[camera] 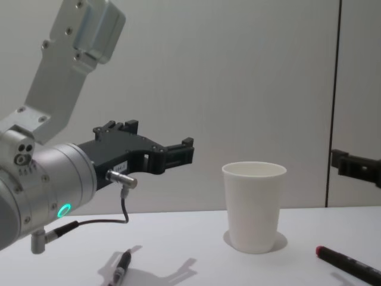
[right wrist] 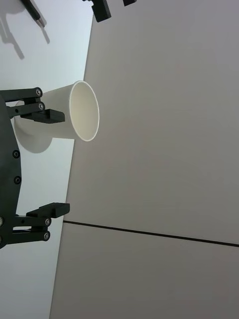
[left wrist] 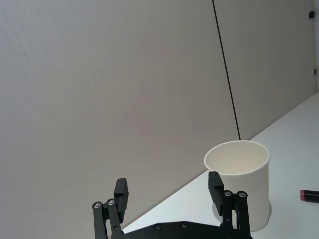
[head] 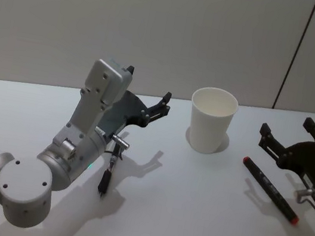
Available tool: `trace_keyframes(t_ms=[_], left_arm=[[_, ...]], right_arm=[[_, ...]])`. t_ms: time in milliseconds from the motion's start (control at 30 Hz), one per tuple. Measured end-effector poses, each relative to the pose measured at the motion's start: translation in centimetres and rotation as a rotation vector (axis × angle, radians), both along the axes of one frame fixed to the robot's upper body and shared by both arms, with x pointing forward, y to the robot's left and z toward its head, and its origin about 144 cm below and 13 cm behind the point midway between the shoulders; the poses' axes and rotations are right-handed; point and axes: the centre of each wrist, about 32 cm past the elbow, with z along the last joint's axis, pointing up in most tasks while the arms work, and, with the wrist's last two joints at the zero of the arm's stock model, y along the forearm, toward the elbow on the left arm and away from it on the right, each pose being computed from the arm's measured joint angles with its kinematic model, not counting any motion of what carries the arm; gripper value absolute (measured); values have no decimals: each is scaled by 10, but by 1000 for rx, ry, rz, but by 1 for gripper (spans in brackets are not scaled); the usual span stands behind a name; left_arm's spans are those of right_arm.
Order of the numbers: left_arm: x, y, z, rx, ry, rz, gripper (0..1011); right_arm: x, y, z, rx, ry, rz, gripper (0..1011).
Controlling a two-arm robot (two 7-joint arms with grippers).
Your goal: Place the pen into the pen holder.
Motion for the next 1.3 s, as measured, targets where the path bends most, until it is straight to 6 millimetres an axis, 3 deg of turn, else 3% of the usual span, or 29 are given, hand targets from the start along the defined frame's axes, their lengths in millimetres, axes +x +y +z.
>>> trace_keyframes(t_ms=[1300], left_arm=[[0, 0, 0, 0, 0, 0, 1001]], right_arm=[[-25, -34, 24, -19, 188, -38, 1001]])
